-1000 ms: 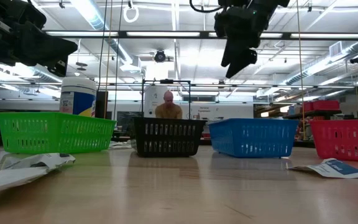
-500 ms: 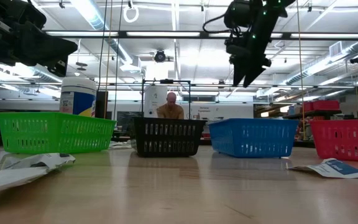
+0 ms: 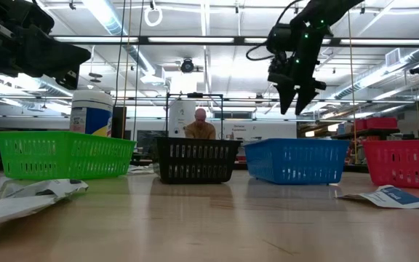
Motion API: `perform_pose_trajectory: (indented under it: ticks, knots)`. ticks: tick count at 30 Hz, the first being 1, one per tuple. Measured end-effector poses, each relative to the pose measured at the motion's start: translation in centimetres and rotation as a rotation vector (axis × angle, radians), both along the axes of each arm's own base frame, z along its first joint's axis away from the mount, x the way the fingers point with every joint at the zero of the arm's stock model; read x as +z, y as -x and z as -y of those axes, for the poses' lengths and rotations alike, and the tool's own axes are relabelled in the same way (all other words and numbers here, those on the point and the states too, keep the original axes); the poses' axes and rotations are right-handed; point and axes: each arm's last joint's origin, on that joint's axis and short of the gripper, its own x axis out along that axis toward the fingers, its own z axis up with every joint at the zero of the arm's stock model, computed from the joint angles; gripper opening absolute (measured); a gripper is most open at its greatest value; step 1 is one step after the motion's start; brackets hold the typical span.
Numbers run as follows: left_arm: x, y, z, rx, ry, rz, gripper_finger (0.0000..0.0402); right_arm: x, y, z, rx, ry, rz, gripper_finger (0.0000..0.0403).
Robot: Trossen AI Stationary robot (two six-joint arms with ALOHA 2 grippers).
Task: Pick & Place First Aid Supplies
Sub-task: Put the alcohol pad into the blue basket
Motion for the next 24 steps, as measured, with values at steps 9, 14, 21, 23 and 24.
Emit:
perform_pose_trajectory:
  ticks: [9, 14, 21, 23, 24]
  knots:
    - [0.0, 0.0, 0.0, 0.000, 0.000, 0.000, 0.0032, -2.1, 1.1, 2.0, -0.109, -0.173, -0.002, 0.0320]
    - [0.0, 0.0, 0.0, 0.000, 0.000, 0.000, 0.0032, -3.9, 1.1, 3.3, -0.088, -0.207, -0.060, 0.0333]
    - [0.0, 0.0, 0.0, 0.000, 0.000, 0.000, 0.0032, -6.8, 0.4, 4.9, -0.031, -0.263, -0.079, 0.0335]
    - [0.0, 0.0, 0.0, 0.000, 0.000, 0.000, 0.0032, -7.5, 0.2, 5.3, -0.027, -0.269, -0.086, 0.0335]
    - [0.0, 0.0, 0.0, 0.000, 0.000, 0.000, 0.0032, -7.9, 0.2, 5.4, -0.019, -0.275, -0.097, 0.0335]
